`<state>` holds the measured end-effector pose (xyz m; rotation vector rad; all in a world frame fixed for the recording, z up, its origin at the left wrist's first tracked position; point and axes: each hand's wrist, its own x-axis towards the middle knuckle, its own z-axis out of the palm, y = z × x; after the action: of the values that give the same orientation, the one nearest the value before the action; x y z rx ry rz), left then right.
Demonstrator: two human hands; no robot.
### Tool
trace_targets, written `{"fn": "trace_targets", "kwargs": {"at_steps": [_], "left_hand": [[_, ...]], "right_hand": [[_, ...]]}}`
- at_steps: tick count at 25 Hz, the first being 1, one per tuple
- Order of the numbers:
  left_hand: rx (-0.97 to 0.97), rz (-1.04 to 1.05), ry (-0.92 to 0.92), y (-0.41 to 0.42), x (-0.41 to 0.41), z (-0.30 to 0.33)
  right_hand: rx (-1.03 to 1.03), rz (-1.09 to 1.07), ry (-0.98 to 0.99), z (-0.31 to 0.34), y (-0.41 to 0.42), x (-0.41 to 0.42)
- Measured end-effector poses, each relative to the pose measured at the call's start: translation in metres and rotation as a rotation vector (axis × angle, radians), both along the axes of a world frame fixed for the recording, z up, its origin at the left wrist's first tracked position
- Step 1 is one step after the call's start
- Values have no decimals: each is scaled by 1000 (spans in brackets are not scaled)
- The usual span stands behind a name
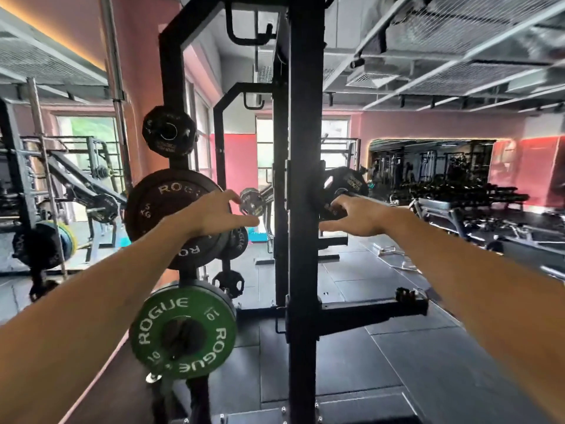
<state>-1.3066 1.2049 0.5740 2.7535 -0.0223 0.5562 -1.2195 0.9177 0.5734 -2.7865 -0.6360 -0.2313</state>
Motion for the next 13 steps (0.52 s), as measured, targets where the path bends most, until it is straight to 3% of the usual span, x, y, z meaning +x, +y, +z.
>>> {"fn": "trace_targets", "kwargs": {"at_steps": [13], "left_hand": [[-69,2,-28,-231,143,-1]], "right_hand": [[43,-52,26,3,-247,132]]}}
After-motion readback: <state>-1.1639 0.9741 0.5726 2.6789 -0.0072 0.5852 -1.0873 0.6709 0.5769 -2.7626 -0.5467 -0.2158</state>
